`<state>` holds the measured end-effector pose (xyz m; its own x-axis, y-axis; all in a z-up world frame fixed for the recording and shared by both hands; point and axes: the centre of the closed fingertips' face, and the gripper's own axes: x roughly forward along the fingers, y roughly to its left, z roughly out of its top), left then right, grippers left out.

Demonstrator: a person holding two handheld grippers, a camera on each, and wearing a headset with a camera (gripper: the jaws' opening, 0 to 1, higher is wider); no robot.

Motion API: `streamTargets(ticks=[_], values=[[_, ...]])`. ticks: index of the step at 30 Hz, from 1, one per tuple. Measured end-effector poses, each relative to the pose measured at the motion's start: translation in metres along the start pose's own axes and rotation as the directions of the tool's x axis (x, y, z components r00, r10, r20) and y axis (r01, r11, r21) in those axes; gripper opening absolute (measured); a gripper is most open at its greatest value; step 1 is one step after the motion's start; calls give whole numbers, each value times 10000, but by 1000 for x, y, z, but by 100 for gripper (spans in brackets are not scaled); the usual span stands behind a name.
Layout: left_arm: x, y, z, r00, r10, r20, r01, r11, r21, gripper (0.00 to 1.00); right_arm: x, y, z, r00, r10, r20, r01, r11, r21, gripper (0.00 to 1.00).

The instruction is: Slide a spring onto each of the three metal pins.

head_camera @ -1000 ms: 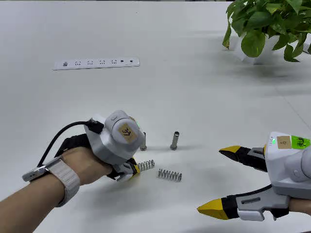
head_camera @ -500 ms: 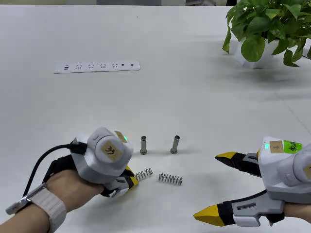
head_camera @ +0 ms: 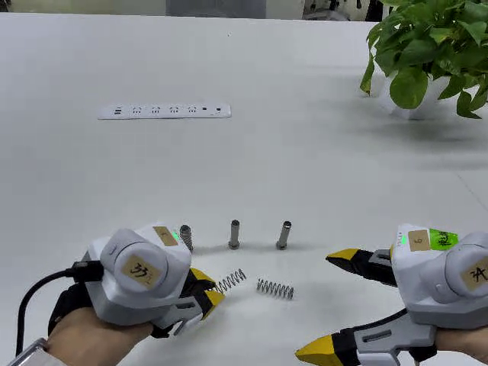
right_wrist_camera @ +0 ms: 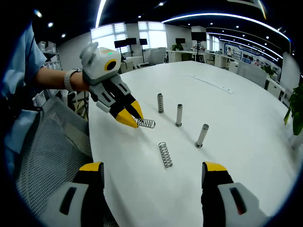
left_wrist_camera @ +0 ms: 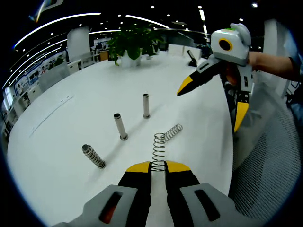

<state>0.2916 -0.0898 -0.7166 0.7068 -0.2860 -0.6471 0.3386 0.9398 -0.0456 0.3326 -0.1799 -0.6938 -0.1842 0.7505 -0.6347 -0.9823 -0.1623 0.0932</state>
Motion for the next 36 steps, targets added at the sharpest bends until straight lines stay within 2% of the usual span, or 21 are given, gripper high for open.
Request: streamTargets(ticks=[6,7,12,15,17,24,27,30,36], values=[[-5,-8,7,9969,91,783,-99,9999,93,10,2,2,12,9998,119,185,-117,9998,-133,85],[-6,-12,16,9918,63,1278,-107,9994,339,10,3,4,14,9997,188,176,-184,9996,-210,84],[-12,-22,21,9866,-37,1632,-35,9990,439,10,6,7,23,9987,450,237,-445,9988,-195,80],[-12,-25,22,9857,-101,1679,11,9986,536,10,7,8,28,9977,634,228,-627,9976,-298,76],[-14,-27,27,9788,-241,2036,93,9973,734,10,7,10,32,9968,790,153,-781,9957,-500,76],[-16,-30,29,9737,-331,2253,143,9963,848,10,8,18,44,9903,1391,17,-1388,9885,-595,65],[-15,-33,29,9716,-553,2301,345,9950,936,10,9,24,45,9827,1839,-237,-1850,9813,-537,55],[-15,-37,29,9666,-852,2417,634,9933,964,10,11,27,47,9772,2100,-329,-2115,9759,-543,45],[-16,-40,30,9606,-1087,2556,860,9914,985,10,14,30,45,9658,2507,-664,-2540,9660,-478,31]])
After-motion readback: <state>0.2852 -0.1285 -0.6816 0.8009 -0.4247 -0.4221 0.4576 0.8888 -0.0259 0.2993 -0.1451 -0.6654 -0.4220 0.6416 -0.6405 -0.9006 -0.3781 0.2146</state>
